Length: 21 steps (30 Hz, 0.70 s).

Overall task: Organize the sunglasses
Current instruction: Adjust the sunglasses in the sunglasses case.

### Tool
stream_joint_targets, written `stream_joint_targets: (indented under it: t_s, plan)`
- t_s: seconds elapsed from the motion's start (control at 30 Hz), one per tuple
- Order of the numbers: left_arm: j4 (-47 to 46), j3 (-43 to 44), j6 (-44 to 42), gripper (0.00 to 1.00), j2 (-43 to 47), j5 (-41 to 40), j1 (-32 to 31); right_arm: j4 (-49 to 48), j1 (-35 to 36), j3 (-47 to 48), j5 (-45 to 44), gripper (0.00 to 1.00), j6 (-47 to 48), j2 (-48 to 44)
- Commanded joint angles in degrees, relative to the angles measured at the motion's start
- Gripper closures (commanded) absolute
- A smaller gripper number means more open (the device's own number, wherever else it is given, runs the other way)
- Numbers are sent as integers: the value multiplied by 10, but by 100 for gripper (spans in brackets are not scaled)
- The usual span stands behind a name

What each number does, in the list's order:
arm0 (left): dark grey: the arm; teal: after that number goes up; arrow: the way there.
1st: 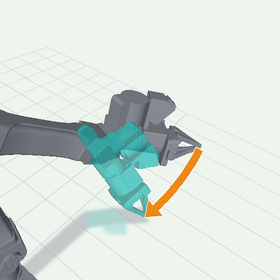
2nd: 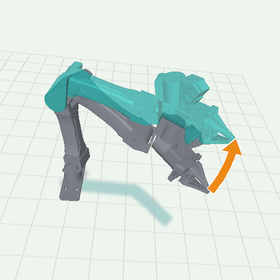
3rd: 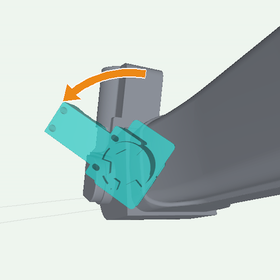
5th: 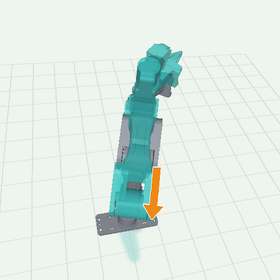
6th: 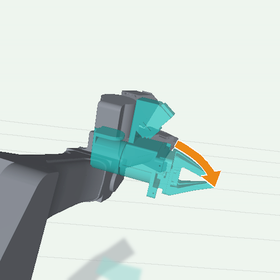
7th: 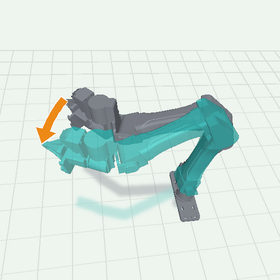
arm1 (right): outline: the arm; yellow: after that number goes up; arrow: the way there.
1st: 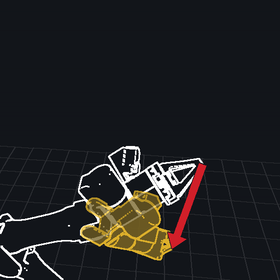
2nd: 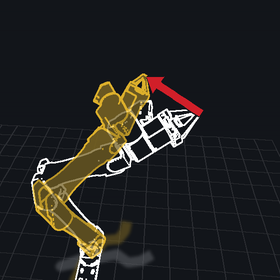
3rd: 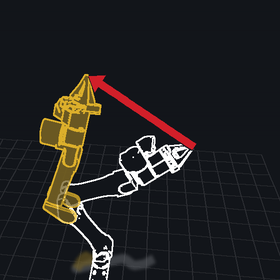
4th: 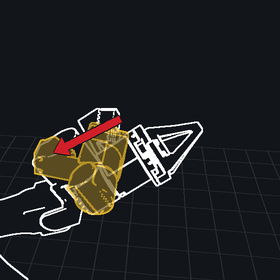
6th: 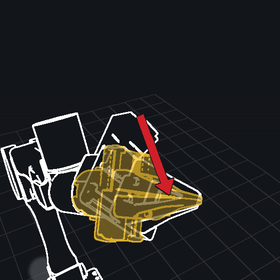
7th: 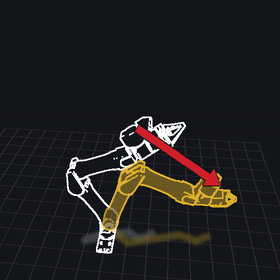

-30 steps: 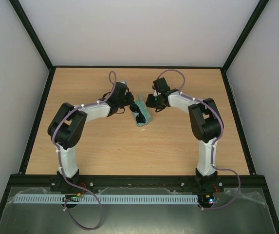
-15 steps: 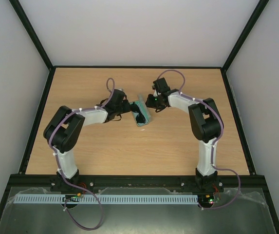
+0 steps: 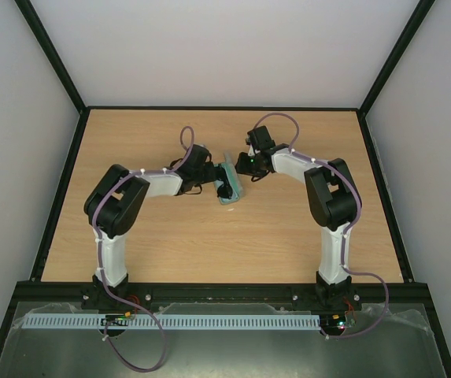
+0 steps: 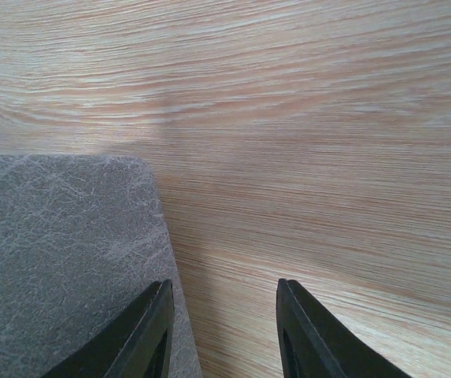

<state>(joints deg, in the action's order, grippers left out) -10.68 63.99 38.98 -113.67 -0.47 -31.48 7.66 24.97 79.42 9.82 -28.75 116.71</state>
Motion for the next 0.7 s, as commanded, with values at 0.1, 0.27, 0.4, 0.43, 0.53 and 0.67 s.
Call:
stream_joint_targets:
  t_s: [0.1,0.27,0.4,0.43,0.53,0.67]
  plan:
    - [2,-29,-4,88,49,-4,-3,13,3,-16,0,62,3,-12]
    - [-12,-81,3,88,95,2,-3,11,4,-26,-3,62,2,-30]
    - [-32,-128,10,88,128,11,-7,12,7,-32,-6,62,3,-47]
    - [-37,-137,11,88,132,13,-9,9,9,-34,-5,62,3,-51]
    - [-50,-147,16,89,127,22,-19,14,15,-28,-5,62,3,-53]
    - [-63,-136,26,90,107,33,-48,17,23,-21,-9,62,1,-46]
